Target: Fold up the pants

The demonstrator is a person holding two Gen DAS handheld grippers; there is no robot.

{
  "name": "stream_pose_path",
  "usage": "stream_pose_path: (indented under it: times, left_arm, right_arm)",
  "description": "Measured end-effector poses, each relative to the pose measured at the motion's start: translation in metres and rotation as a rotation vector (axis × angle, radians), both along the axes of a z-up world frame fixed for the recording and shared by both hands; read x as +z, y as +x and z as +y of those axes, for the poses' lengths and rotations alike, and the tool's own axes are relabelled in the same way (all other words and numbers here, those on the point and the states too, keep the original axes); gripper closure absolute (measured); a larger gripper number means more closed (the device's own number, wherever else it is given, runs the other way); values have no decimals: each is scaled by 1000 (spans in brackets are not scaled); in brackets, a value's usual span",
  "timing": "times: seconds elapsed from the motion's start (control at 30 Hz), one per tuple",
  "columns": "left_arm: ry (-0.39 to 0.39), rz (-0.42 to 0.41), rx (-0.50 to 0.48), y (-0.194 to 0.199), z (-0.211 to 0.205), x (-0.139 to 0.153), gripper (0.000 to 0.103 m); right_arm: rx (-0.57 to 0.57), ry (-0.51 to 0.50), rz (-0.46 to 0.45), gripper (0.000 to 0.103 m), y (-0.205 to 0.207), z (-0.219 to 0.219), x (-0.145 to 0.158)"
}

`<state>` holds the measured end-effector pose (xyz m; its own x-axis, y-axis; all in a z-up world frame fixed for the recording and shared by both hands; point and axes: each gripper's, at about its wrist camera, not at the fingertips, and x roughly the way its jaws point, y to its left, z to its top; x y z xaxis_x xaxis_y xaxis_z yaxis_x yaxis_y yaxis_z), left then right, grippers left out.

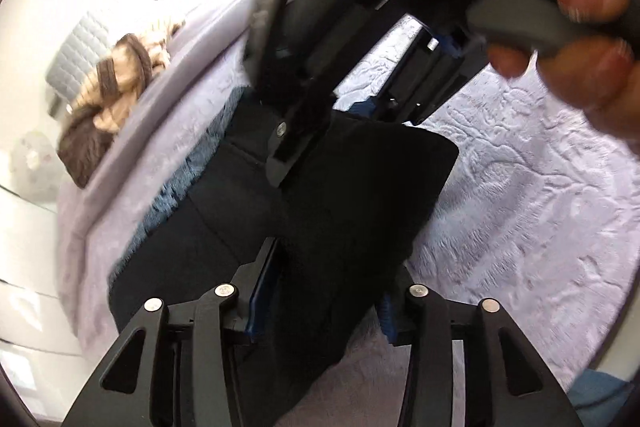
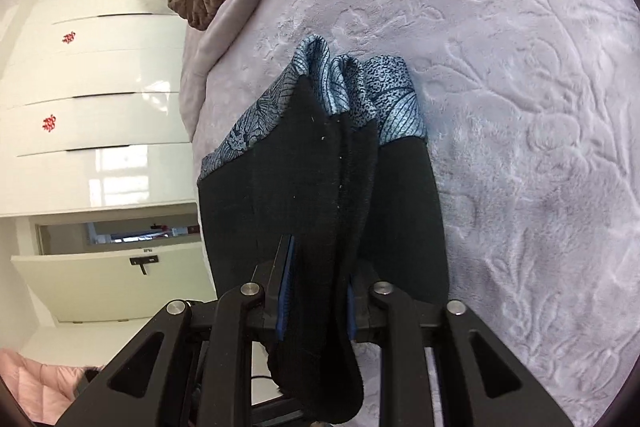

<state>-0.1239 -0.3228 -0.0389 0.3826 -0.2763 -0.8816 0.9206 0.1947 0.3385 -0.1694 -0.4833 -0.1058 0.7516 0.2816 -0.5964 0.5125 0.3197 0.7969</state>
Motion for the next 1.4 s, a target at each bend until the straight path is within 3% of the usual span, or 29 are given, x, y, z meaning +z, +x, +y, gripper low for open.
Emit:
stream_pose_path:
  times: [0.07,0.2,0.27,0.33,0.4,0.53,0.63,0.77,0.87,1.17,1.3,1.33,1.4]
  left_arm:
    - [-17,30,15,4,11,11,37]
    - [-62,108,65,18,42,34,36]
    - [-80,140,145,36,56,42,23]
    - [-126,165,218,49,72,55,23]
    - [-137,193,228,61,77,59,23]
    - [-138,121,283,82,83,55,23]
    - [-130,197,441,126,93,35,23]
    - [-77,242,570,160,104,-1,23]
    - [-79,269,596,170,108,-13,13]
    - [-61,275,639,173,112,-5,13]
    - [-90,262,700,195,114,-3,11]
    - [-93,285,733,205,115,-7,0]
    - [-108,355,790,224,120,-16,0]
  right_arm:
    - [-8,-23,29,70,-2,3,6]
    - [-33,-150,126,68,-12,15,36]
    - [-58,-230,193,68,-11,24,50]
    - [-86,-307,258,68,-21,31,64]
    - [-101,-338,258,68,-24,36,73]
    - [-84,-366,241,68,-13,52,84]
    - [-30,-371,272,68,5,63,77]
    - [29,-418,402,68,26,67,49]
    - [30,-446,448,68,35,63,36]
    - [52,-471,475,52,45,67,43]
    - [57,-483,483,52,41,70,42]
    - [55,-483,483,51,42,72,41]
    - [53,-484,484,50,42,73,42]
